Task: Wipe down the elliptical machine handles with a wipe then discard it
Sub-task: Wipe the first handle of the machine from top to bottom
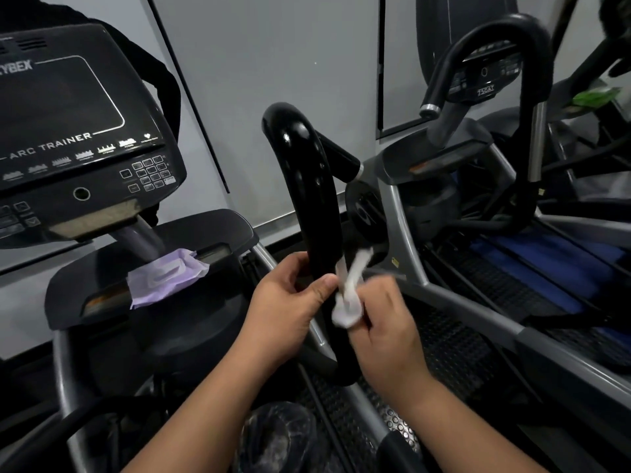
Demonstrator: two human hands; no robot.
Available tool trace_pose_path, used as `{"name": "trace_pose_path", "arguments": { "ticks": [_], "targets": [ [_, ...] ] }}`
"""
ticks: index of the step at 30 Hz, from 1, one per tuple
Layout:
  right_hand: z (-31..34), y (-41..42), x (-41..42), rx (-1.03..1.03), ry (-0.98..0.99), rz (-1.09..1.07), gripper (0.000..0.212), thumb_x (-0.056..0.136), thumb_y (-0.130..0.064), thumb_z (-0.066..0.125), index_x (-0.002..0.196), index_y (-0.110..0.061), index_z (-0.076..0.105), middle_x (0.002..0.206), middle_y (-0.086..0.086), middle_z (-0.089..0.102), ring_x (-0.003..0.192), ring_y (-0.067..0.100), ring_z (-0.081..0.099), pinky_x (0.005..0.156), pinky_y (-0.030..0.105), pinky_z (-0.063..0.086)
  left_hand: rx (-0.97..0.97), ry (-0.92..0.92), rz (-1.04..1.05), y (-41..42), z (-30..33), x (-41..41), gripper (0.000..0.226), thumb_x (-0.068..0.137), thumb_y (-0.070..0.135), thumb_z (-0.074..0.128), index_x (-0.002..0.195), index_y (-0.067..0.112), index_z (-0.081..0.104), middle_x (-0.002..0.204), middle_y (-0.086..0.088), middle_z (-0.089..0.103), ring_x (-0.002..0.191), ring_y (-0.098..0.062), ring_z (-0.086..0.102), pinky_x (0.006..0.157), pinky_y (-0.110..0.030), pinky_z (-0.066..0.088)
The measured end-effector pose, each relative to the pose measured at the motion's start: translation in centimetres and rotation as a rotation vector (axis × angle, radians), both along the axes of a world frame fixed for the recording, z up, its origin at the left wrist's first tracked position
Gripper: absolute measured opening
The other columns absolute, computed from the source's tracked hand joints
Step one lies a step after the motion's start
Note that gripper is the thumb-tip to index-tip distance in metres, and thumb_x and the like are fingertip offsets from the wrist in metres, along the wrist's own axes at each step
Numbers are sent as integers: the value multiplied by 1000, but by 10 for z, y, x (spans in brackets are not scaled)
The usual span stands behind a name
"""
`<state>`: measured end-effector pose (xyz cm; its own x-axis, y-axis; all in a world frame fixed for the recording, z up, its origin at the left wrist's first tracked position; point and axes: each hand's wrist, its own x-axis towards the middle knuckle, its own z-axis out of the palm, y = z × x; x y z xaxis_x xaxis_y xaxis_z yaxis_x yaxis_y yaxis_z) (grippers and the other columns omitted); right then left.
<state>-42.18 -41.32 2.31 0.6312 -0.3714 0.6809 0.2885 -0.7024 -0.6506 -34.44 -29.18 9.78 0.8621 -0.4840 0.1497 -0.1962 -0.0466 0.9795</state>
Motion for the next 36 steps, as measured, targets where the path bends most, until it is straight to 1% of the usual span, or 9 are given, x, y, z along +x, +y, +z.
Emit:
{"name": "trace_pose_path", "arguments": {
  "ticks": [3,5,7,11,16,20,23,30,36],
  "targets": [
    [-41,-2,-13,-156,166,-26,45,71,16,72,87,-21,53,93,-5,45,72,18,52,61,37,50,69,-62,60,5,-2,0,24,92,14,69,101,35,66,102,8,74,95,2,69,83,-15,51],
    [-23,-4,-7,-202,99,-15,30,75,11,65,86,-16,56,91,0,49,70,21,53,60,40,50,117,-126,140,8,-7,0,23,94,18,67,97,40,65,105,6,73,98,-3,68,87,-21,52],
    [16,-3,5,-235,-22,-22,8,85,0,59,82,-8,62,86,7,53,69,24,53,59,38,49,103,-154,210,8,-9,-5,19,96,16,65,93,35,67,93,8,73,88,-3,68,81,-21,52],
    [45,-3,17,-382,-124,-120,7,89,-2,68,83,-4,69,79,9,54,65,26,51,57,32,43,60,-163,271,7,-11,-21,15,97,13,60,88,24,66,78,7,70,71,-3,62,66,-21,50],
    [-32,2,-14,-626,141,-37,10,90,-11,53,85,-12,62,79,7,50,64,29,49,51,43,47,76,-87,238,20,-31,-35,23,97,12,58,86,31,64,65,5,61,63,-15,57,62,-41,50],
    [21,7,6,-536,-15,-99,29,103,-13,42,83,-12,63,75,9,52,64,29,49,54,39,43,62,-60,259,23,-38,-39,25,98,10,57,85,30,64,64,1,61,60,-10,52,60,-34,45],
    [56,7,19,-526,-156,-197,18,94,-1,56,81,-10,64,73,9,50,62,27,46,54,37,37,20,-16,263,19,-37,-43,26,99,10,55,86,30,64,61,5,57,58,-10,47,57,-32,41],
    [-30,8,-9,-610,144,-41,6,91,-11,63,88,-15,59,81,6,50,68,26,49,54,41,46,44,-24,283,29,-41,-48,16,97,10,58,92,24,65,69,8,65,61,-6,57,63,-31,51],
    [56,11,23,-567,-105,-195,13,89,-1,63,81,-10,68,77,8,53,64,23,47,56,33,38,7,7,270,19,-44,-48,26,98,5,56,86,26,64,74,-12,65,64,-16,55,61,-37,47]
  ]
}}
